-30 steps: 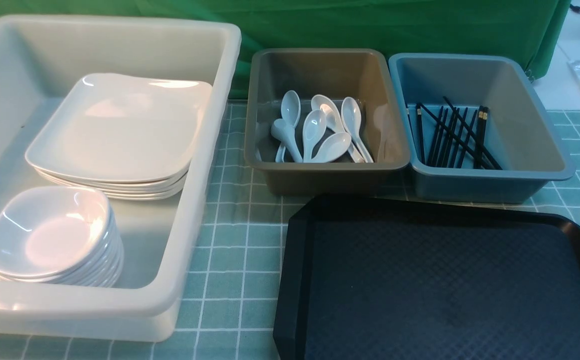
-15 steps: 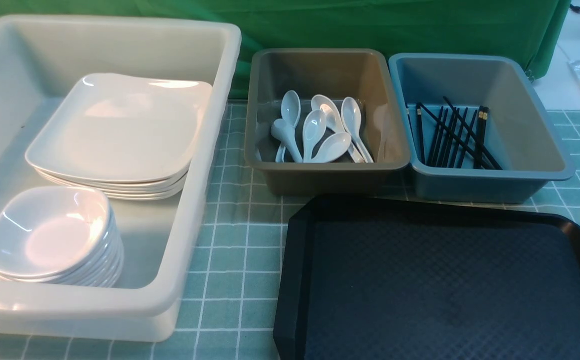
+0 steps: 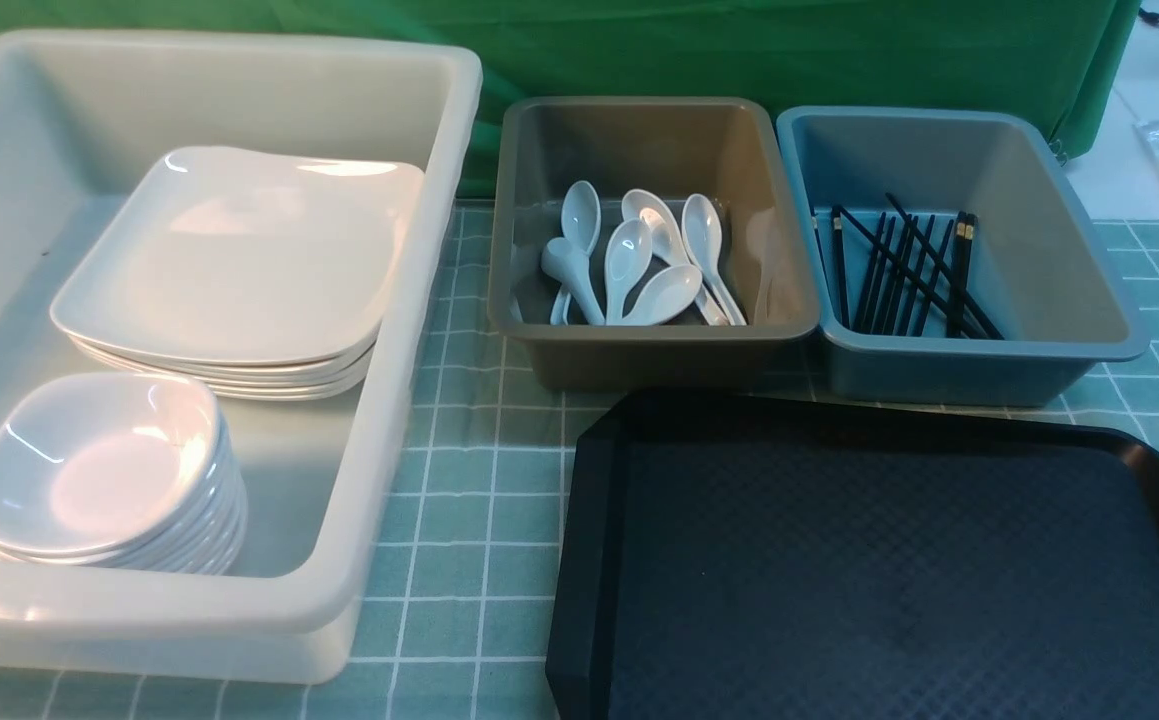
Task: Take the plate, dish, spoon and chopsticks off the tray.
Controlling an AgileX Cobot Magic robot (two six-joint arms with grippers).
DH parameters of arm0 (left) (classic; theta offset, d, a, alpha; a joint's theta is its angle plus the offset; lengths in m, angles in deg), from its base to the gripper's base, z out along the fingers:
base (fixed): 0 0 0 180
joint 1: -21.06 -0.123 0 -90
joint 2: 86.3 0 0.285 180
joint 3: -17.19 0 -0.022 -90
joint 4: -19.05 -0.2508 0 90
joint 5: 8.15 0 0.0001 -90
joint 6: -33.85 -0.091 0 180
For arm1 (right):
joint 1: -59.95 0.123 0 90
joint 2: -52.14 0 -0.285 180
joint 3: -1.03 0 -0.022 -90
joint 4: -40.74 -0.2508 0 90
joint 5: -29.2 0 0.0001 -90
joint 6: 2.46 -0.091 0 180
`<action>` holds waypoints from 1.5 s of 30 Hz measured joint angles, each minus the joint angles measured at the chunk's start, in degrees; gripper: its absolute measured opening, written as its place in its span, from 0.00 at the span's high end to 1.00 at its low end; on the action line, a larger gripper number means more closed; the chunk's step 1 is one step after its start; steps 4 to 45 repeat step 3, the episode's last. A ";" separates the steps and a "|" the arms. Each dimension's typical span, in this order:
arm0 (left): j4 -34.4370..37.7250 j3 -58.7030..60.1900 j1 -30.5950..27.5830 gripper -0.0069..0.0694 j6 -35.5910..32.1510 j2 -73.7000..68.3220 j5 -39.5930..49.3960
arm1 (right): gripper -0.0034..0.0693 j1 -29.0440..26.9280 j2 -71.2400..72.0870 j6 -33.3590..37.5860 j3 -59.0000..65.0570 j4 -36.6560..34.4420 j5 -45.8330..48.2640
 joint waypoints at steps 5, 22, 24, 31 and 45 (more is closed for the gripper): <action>0.00 0.00 0.00 0.89 0.00 0.00 0.00 | 0.62 0.00 0.00 0.00 0.00 0.00 0.00; 0.00 0.00 0.00 0.89 0.00 0.00 0.00 | 0.62 0.00 0.00 0.00 0.00 0.00 0.00; 0.00 0.00 0.00 0.89 0.00 0.00 0.00 | 0.62 0.00 0.00 0.00 0.00 0.00 0.00; 0.00 0.00 0.00 0.89 0.00 0.00 0.00 | 0.62 0.00 0.00 0.00 0.00 0.00 0.00; 0.00 0.00 0.00 0.89 0.00 0.00 0.00 | 0.62 0.00 0.00 0.00 0.00 0.00 0.00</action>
